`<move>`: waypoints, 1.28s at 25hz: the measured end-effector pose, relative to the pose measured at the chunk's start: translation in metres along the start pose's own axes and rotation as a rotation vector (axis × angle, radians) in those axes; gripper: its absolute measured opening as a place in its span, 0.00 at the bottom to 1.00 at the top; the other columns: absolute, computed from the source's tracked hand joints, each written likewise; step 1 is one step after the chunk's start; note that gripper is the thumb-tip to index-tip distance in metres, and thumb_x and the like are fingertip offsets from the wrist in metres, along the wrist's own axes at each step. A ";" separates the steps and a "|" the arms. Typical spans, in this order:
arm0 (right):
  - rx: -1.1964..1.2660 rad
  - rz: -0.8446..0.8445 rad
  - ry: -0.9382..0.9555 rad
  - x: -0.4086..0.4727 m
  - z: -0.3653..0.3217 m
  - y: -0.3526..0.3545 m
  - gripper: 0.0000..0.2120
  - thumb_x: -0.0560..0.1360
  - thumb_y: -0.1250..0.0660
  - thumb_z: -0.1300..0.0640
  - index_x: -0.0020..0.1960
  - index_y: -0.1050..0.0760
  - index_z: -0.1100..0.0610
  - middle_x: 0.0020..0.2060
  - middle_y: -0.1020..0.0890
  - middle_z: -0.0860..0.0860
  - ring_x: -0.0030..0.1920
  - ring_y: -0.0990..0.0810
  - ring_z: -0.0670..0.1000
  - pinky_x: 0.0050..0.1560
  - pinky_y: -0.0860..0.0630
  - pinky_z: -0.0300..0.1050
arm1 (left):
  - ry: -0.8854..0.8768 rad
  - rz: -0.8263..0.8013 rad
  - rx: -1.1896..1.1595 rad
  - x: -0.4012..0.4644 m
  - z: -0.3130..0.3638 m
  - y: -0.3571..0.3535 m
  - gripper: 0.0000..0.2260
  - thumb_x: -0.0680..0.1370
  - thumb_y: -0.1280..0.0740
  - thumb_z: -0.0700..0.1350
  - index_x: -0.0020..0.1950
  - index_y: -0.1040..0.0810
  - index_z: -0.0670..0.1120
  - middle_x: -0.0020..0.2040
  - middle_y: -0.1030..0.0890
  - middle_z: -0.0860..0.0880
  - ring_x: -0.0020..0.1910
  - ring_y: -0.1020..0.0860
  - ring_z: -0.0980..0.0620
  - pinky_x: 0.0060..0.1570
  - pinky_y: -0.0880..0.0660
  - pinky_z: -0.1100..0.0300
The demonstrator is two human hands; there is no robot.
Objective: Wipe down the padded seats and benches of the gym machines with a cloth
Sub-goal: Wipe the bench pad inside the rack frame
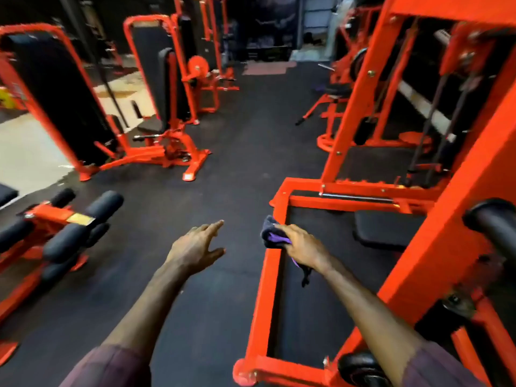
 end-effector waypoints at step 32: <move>0.031 0.706 -0.958 0.171 0.384 0.068 0.35 0.74 0.34 0.73 0.80 0.32 0.57 0.76 0.29 0.59 0.76 0.30 0.60 0.79 0.39 0.47 | -0.878 -0.362 -0.347 0.581 0.197 -0.259 0.34 0.74 0.38 0.67 0.76 0.27 0.53 0.68 0.23 0.48 0.66 0.22 0.40 0.65 0.23 0.40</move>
Point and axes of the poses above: each hand's wrist, its own x-axis towards the middle knuckle, its own y-axis out of the back of the hand, z = x × y, the point moved 4 cm from there along x, towards the middle knuckle
